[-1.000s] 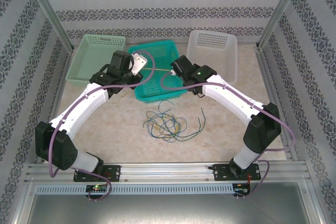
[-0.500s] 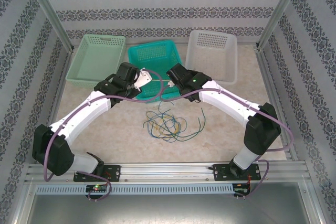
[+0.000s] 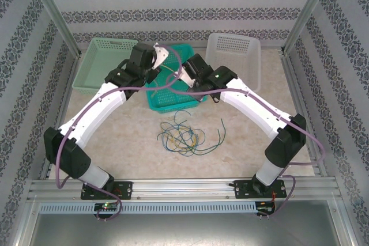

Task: Untangle the cables

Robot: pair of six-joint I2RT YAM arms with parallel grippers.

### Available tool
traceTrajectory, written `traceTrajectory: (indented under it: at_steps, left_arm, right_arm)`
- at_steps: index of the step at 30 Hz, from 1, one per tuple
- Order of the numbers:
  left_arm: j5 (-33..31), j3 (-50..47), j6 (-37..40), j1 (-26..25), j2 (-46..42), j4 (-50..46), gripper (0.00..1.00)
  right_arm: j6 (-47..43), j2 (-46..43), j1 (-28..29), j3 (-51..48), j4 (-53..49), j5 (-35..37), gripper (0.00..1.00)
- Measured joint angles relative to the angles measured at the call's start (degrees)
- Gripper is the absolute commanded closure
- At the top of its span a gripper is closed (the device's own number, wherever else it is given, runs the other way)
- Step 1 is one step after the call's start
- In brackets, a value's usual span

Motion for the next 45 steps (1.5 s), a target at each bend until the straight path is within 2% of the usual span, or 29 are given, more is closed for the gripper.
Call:
traceTrajectory:
  at_steps: [1, 3, 7, 11, 15, 19, 25, 31, 36, 37, 38, 39, 41, 42, 43, 44, 45]
  left_arm:
    - [-0.9, 2.1, -1.4, 0.1, 1.1, 0.0, 0.05]
    - [-2.3, 4.2, -4.2, 0.1, 1.8, 0.0, 0.0]
    - [-4.1, 4.0, -9.2, 0.2, 0.0, 0.7, 0.0]
    - [-4.7, 1.9, -12.4, 0.2, -4.5, 1.4, 0.0]
    - [-5.1, -1.9, -15.4, 0.4, -8.9, 2.2, 0.0]
    - [-5.0, -7.8, -18.0, 1.0, -12.1, 2.4, 0.0]
    - [-4.6, -12.0, -21.0, 1.0, -14.1, 2.1, 0.0]
    - [-3.6, -15.5, -23.5, 1.1, -15.8, 2.0, 0.0]
    - [-1.8, -20.0, -26.1, 1.3, -17.7, 1.6, 0.0]
    - [-1.4, -20.8, -26.7, 1.3, -17.9, 1.6, 0.0]
    - [-1.1, -21.7, -27.4, 1.3, -18.0, 1.6, 0.0]
    - [-0.8, -22.2, -27.8, 1.3, -18.1, 1.4, 0.0]
    - [-0.1, -23.3, -28.9, 1.3, -18.1, 1.1, 0.0]
    - [0.2, -23.6, -29.2, 1.3, -18.1, 1.0, 0.0]
    - [0.5, -24.1, -29.7, 1.3, -18.2, 0.7, 0.0]
    - [0.9, -24.5, -30.1, 1.3, -18.3, 0.5, 0.0]
    - [1.3, -24.8, -30.4, 1.3, -18.4, 0.5, 0.0]
  right_arm:
    - [1.7, 1.0, -0.3, 0.4, -0.3, -2.4, 1.0]
    - [4.3, 3.1, -0.7, 1.0, -0.7, -6.2, 1.0]
    - [10.5, 7.5, -2.8, 4.0, -2.0, -12.3, 1.0]
    - [18.3, 9.9, -7.3, 6.3, -0.2, -17.7, 1.0]
    - [25.6, 11.3, -11.2, 8.0, 2.7, -21.0, 1.0]
    - [31.5, 13.6, -12.1, 11.7, 5.1, -25.0, 1.0]
    - [35.9, 20.4, -12.0, 20.3, 4.5, -26.6, 1.0]
    - [37.7, 25.5, -12.0, 20.1, 2.8, -26.9, 0.98]
    - [39.3, 25.9, -12.0, 16.0, 2.8, -26.4, 0.99]
    - [39.7, 25.9, -12.0, 15.4, 2.8, -26.3, 0.96]
    - [40.0, 25.9, -12.0, 15.0, 2.8, -26.2, 0.84]
    - [40.2, 25.9, -12.0, 14.9, 2.7, -26.2, 0.77]
    - [40.3, 25.9, -12.0, 14.8, 2.7, -26.0, 0.72]
    - [40.4, 25.9, -12.0, 14.8, 2.8, -26.0, 0.64]
    - [40.4, 25.9, -12.0, 14.8, 2.8, -25.9, 0.52]
    - [40.2, 25.9, -12.0, 14.8, 2.8, -25.8, 0.44]
    - [40.1, 25.9, -12.0, 14.8, 2.7, -25.7, 0.42]
